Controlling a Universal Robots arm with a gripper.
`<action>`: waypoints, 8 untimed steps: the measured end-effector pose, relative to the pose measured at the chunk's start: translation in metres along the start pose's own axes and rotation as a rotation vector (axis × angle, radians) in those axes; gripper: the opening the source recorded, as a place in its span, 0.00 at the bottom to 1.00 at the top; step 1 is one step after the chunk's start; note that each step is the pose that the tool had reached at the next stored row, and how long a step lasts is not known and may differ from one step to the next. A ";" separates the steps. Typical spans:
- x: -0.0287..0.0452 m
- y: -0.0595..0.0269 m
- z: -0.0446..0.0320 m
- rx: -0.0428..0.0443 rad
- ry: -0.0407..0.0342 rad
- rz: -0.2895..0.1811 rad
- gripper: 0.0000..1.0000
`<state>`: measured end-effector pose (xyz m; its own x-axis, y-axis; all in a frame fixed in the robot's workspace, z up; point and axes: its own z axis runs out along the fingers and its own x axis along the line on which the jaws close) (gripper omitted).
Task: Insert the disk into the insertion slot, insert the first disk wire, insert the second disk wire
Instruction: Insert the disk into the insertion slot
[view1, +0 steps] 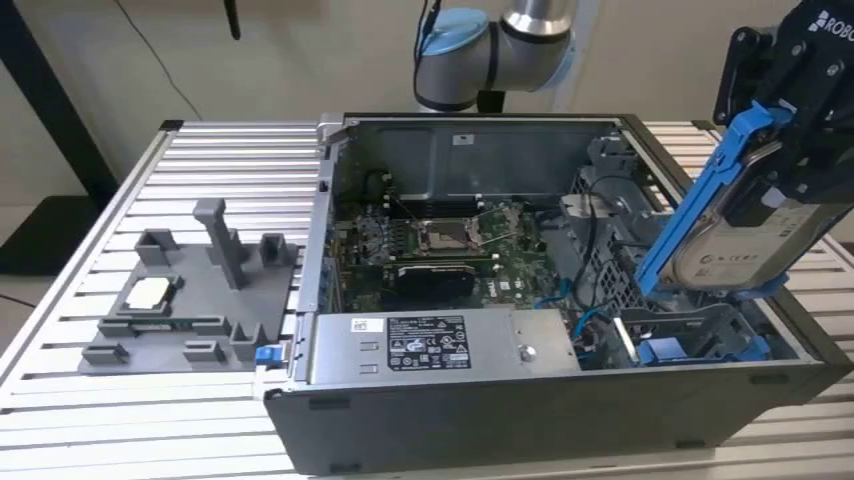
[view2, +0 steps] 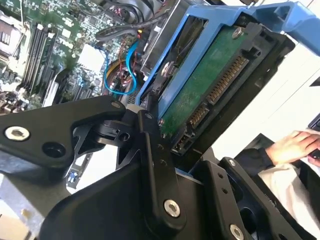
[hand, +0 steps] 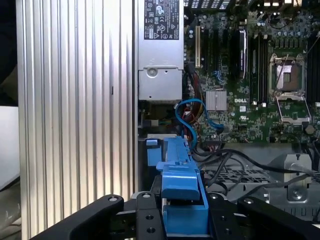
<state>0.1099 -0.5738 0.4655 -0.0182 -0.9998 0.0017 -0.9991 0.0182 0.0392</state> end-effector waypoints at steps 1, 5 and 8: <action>0.0006 -0.0001 0.0016 0.0000 0.0002 0.000 0.33; 0.0011 -0.0008 0.0087 0.0000 0.0003 0.000 0.33; 0.0011 -0.0018 0.0143 0.0000 0.0002 0.000 0.33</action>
<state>0.1111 -0.5749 0.4511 -0.0181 -0.9998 0.0019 -0.9991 0.0182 0.0392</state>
